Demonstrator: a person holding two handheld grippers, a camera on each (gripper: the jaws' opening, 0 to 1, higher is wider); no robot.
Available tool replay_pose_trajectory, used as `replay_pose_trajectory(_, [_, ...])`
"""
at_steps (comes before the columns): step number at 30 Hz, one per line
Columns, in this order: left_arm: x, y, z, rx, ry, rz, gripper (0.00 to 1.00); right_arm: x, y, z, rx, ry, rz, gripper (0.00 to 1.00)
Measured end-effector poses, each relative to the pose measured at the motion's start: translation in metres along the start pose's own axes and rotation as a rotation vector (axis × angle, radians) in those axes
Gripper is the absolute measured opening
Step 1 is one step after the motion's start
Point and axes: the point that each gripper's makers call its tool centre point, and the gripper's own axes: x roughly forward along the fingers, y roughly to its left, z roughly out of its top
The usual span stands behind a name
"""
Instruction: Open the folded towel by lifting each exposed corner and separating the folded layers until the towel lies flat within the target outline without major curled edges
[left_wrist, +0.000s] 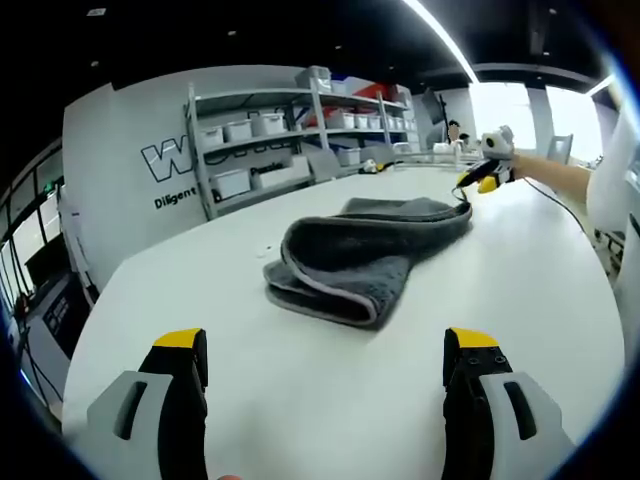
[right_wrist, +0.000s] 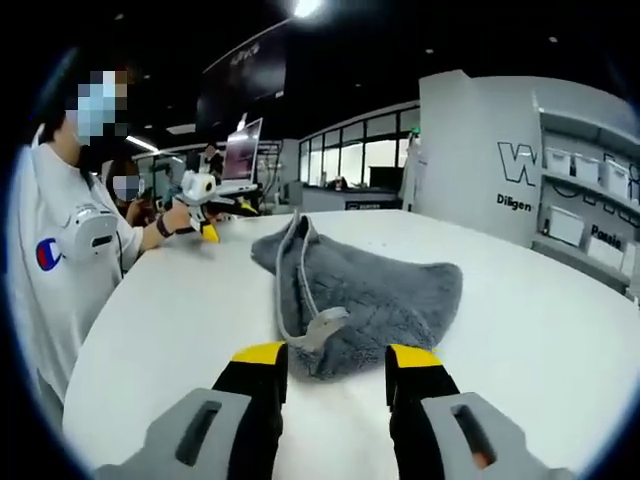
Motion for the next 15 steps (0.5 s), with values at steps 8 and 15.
replay_pose_trajectory(8, [0.001,0.000,-0.001,-0.001,0.003,-0.001,0.97,-0.014,-0.002,0.010,0.005,-0.018,-0.076,0.60])
replay_pose_trajectory(15, [0.001,0.000,-0.002,-0.001,0.006,-0.004,0.97,-0.024,-0.003,0.018,0.022,-0.041,-0.138,0.78])
